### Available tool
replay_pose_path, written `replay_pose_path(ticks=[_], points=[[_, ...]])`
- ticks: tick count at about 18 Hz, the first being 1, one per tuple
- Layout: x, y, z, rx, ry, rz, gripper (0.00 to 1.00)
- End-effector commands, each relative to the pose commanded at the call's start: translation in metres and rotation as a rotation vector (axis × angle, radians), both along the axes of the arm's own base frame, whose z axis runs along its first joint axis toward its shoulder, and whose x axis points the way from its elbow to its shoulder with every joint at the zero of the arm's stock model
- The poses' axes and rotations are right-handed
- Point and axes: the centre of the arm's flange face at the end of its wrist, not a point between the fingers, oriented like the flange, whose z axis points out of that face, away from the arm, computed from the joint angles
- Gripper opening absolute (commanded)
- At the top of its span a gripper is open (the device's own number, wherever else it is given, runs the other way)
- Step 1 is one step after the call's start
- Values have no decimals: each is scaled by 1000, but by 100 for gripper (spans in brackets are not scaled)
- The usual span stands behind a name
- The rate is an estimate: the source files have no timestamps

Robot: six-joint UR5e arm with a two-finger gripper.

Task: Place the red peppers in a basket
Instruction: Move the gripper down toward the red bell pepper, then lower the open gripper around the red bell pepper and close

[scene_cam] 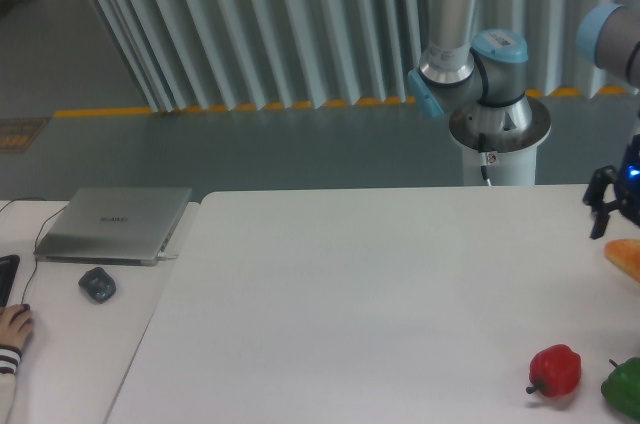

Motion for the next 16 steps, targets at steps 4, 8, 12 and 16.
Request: replay_pose_path(ticks=[4,8,12,16], points=[[26,39,-35,-82,-18,20,100],[42,74,-76,-161,-34,62,100],[30,88,-91,-135,-9,88,100],[18,98,-82,-111,12,95,100]])
